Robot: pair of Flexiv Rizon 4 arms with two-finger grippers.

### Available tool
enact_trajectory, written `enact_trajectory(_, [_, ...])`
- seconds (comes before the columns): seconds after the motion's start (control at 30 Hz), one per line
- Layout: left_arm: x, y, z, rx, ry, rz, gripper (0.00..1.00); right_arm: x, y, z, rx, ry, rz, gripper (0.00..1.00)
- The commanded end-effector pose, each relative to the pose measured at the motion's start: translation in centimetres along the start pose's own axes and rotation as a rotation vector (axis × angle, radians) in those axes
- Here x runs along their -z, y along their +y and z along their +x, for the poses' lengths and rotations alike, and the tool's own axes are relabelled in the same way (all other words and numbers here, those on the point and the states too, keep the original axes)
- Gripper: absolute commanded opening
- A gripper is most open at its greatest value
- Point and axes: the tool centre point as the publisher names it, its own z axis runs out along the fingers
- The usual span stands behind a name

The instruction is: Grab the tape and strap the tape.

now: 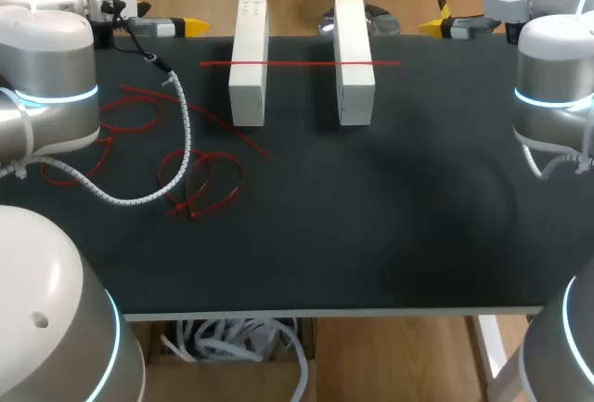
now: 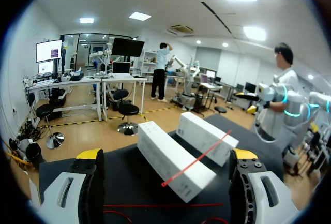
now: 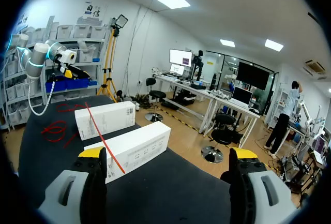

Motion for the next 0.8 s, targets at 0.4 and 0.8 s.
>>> enact_trajectory(0.4, [2.1, 1.9, 0.1, -0.327, 0.190, 0.087, 1.00, 0.0, 0.0, 0.0, 0.000, 0.000, 0.000, 1.00])
enact_trajectory(0.8, [2.9, 3.8, -2.2, -0.327, 0.374, 0.010, 1.00, 0.0, 0.0, 0.0, 0.000, 0.000, 0.000, 1.00])
